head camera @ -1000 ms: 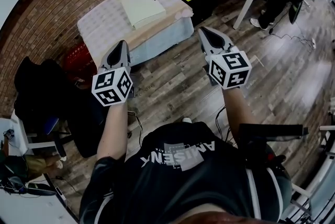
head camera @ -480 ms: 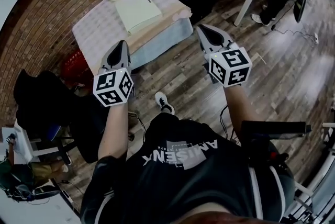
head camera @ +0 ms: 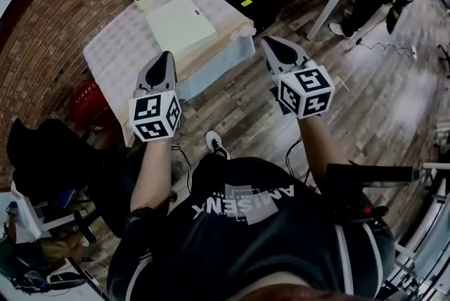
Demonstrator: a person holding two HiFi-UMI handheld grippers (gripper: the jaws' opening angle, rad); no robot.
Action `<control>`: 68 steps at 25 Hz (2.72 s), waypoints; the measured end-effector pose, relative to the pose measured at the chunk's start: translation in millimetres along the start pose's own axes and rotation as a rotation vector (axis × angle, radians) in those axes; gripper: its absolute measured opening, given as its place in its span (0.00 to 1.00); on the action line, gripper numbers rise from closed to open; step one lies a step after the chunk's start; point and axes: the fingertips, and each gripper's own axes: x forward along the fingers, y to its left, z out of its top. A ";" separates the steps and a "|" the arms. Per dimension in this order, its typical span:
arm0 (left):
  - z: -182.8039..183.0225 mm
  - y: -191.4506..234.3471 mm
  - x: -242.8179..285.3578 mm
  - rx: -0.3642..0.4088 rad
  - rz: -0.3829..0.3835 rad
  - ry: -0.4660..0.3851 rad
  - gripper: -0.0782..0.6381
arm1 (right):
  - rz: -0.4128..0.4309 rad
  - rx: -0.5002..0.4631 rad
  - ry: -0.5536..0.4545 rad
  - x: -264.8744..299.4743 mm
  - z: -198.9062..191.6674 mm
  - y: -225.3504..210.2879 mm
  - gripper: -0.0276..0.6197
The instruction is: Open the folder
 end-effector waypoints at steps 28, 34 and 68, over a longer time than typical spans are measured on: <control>-45.5 103.4 146.7 0.000 -0.113 0.063 0.13 | -0.041 0.004 0.116 211.8 -6.5 -31.7 0.11; -69.5 92.0 180.6 0.011 -0.052 0.131 0.13 | 0.057 0.025 0.162 253.7 -31.3 -56.6 0.11; -241.5 19.3 309.7 0.363 0.050 0.642 0.32 | 0.582 -0.058 0.560 395.7 -221.0 -90.9 0.11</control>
